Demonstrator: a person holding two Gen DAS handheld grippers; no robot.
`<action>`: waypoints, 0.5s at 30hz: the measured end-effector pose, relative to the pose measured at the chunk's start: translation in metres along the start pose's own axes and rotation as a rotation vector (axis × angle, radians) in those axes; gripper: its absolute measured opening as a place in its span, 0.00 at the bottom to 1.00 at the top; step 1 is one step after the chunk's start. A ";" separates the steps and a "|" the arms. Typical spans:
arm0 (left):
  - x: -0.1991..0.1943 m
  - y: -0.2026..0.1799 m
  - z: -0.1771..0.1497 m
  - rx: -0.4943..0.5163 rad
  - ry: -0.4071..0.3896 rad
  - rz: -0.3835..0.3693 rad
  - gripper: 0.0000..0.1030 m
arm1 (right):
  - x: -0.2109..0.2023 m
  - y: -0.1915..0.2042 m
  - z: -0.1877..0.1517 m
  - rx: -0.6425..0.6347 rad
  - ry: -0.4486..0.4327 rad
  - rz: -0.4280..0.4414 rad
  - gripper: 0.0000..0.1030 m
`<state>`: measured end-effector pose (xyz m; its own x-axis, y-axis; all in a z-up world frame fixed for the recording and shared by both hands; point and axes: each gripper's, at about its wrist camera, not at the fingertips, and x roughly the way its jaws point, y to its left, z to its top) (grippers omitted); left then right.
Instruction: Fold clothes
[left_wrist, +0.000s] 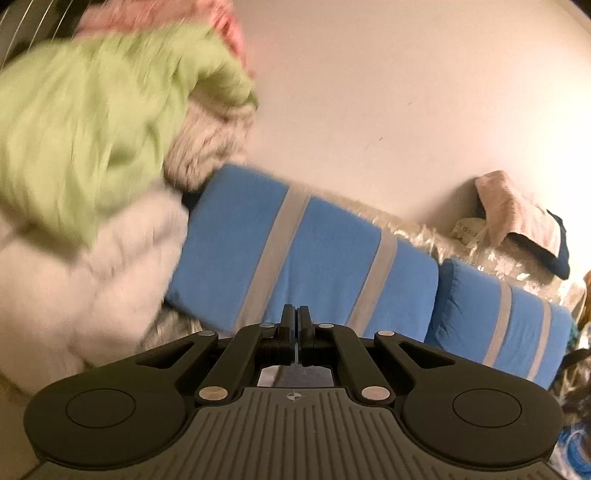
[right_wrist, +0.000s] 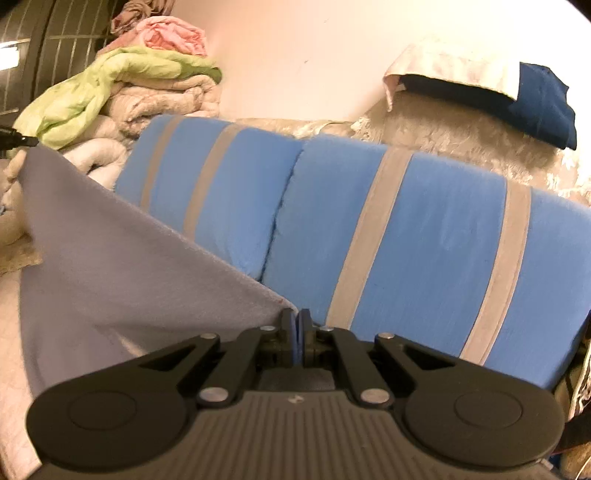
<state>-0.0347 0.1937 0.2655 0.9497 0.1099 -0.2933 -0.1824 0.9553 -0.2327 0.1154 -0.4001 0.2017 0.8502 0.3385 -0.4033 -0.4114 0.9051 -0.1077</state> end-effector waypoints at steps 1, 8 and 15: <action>0.009 -0.003 0.001 0.020 0.009 0.013 0.01 | 0.007 -0.002 0.002 0.000 0.006 -0.007 0.01; 0.129 0.012 -0.030 0.042 0.208 0.188 0.01 | 0.070 0.010 0.002 -0.035 0.069 -0.136 0.04; 0.234 0.049 -0.065 -0.031 0.407 0.342 0.04 | 0.133 0.022 0.002 -0.070 0.131 -0.265 0.73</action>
<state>0.1624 0.2485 0.1252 0.6601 0.2921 -0.6921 -0.4777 0.8742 -0.0867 0.2197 -0.3349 0.1476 0.8834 0.0524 -0.4657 -0.2060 0.9360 -0.2853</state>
